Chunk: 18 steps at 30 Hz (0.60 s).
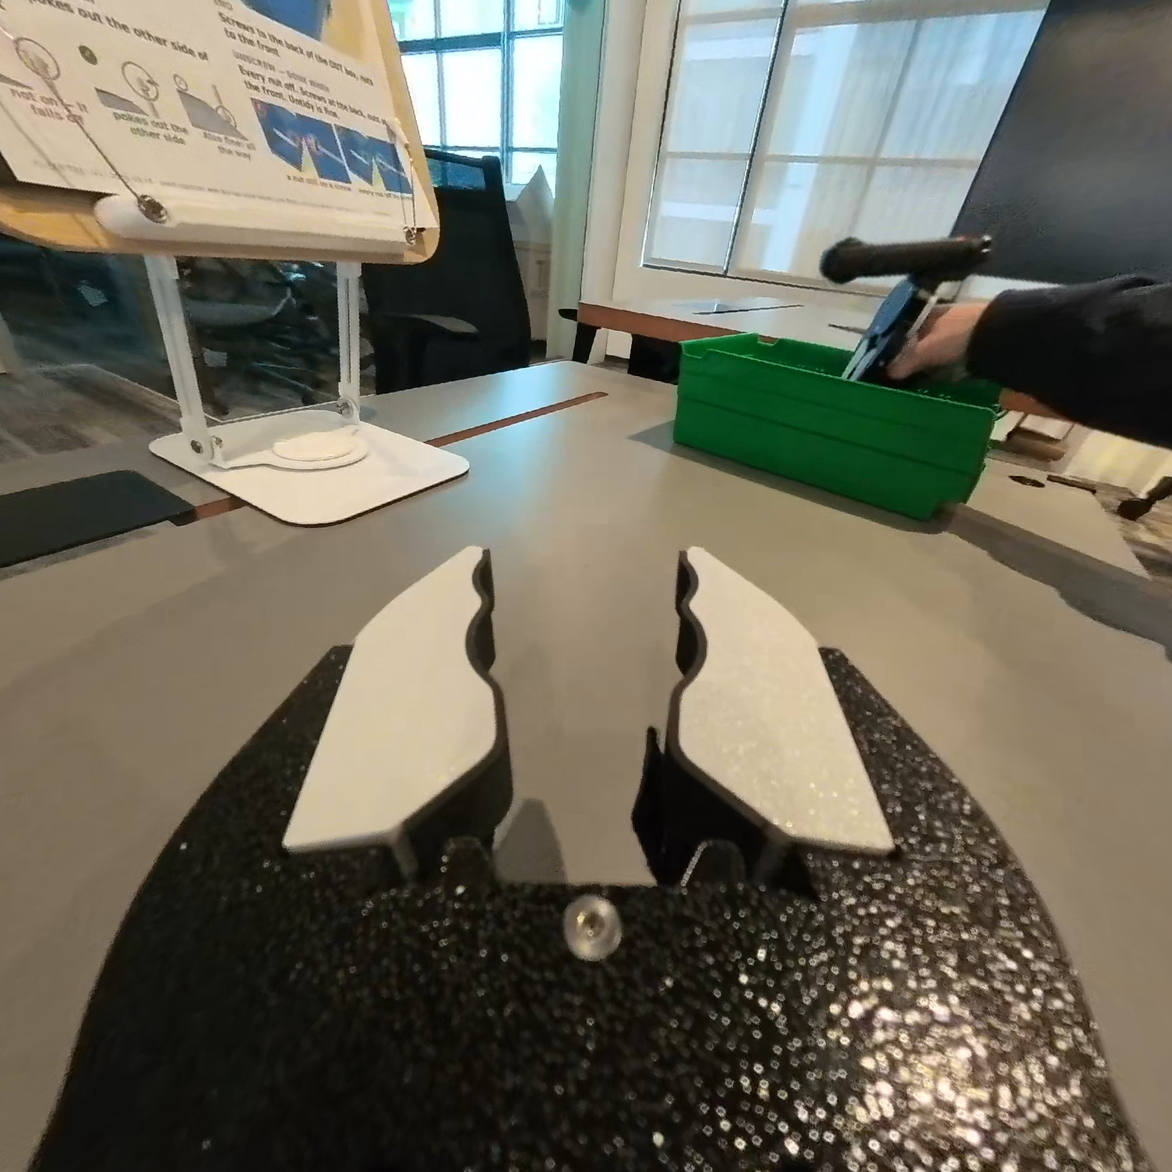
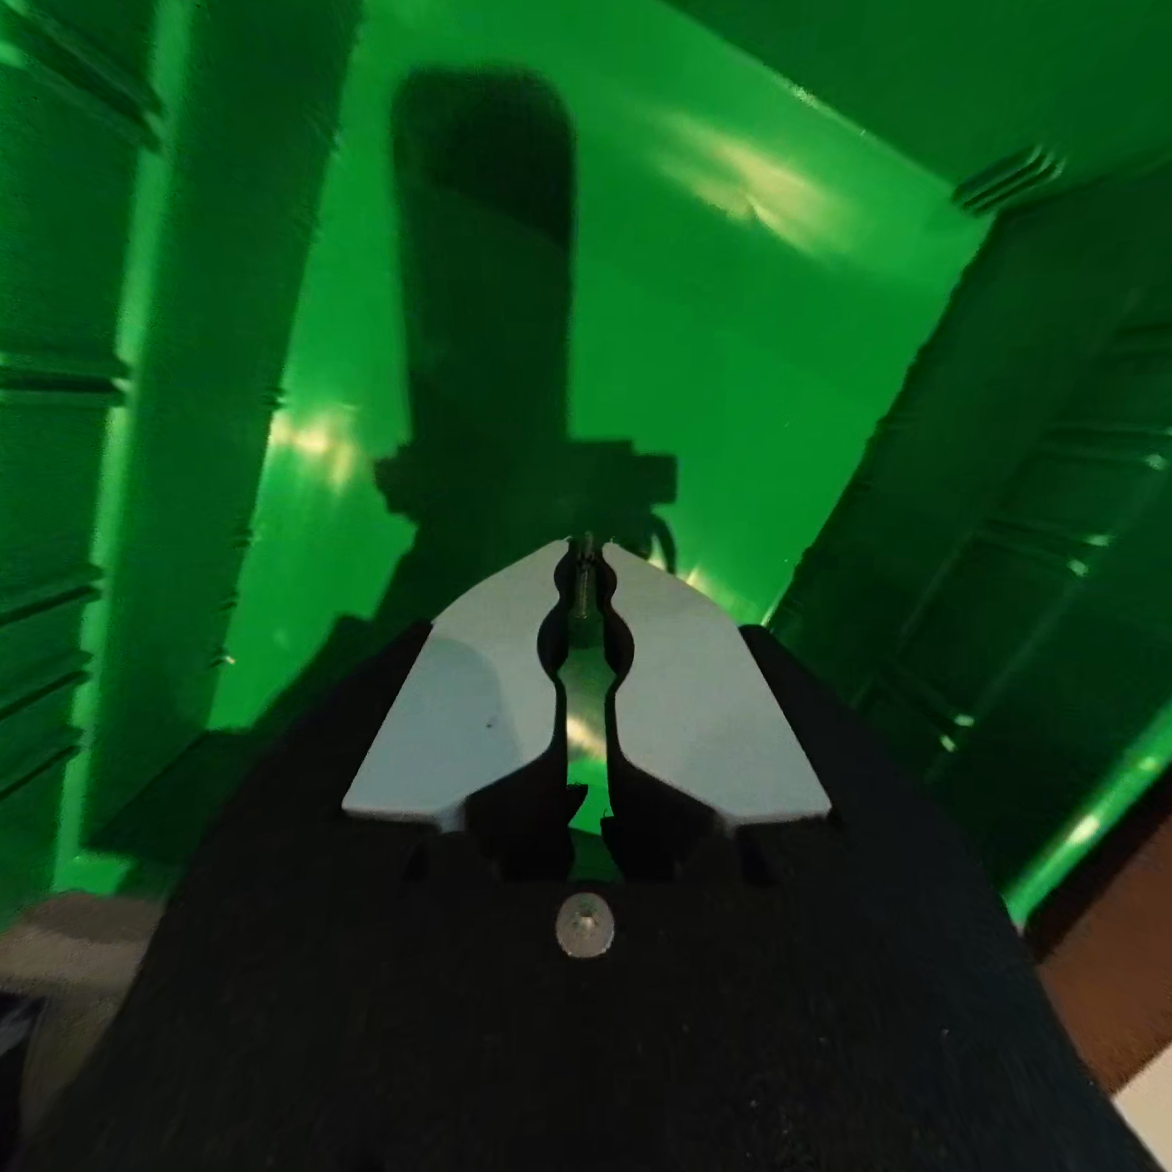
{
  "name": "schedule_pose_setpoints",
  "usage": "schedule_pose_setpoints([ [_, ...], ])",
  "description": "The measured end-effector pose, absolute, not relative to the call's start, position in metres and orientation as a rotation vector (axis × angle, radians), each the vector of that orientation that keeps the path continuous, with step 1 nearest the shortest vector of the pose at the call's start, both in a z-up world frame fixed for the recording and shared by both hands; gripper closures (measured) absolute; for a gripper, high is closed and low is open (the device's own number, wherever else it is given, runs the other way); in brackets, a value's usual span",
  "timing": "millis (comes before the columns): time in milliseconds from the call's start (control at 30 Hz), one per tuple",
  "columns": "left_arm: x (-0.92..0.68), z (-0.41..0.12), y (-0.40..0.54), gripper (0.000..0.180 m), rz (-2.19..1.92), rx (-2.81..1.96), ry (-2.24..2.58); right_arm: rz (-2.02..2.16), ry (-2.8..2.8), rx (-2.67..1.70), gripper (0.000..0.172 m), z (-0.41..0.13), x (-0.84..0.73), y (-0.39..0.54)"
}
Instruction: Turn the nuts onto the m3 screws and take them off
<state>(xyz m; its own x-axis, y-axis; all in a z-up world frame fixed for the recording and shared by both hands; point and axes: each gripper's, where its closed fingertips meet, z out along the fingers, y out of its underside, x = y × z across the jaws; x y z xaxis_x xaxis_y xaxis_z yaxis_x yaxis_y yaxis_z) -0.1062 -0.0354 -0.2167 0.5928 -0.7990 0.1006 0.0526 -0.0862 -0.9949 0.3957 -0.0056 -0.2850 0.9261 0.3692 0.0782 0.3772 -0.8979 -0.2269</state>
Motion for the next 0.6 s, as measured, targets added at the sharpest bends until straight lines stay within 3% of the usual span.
schedule_pose_setpoints([
  [300,-0.106,-0.211,-0.041,0.121,-0.792,-1.476,0.686,-0.09,-0.669,-2.882,0.166,-0.306,0.391,-0.006],
  [400,-0.107,-0.209,-0.041,0.121,-0.773,-1.476,0.698,-0.101,-0.637,-2.87,0.154,-0.305,0.389,-0.002],
  [600,-0.111,-0.208,-0.043,0.12,-0.739,-1.472,0.693,-0.193,-0.559,-2.667,0.144,-0.247,0.387,0.01],
])
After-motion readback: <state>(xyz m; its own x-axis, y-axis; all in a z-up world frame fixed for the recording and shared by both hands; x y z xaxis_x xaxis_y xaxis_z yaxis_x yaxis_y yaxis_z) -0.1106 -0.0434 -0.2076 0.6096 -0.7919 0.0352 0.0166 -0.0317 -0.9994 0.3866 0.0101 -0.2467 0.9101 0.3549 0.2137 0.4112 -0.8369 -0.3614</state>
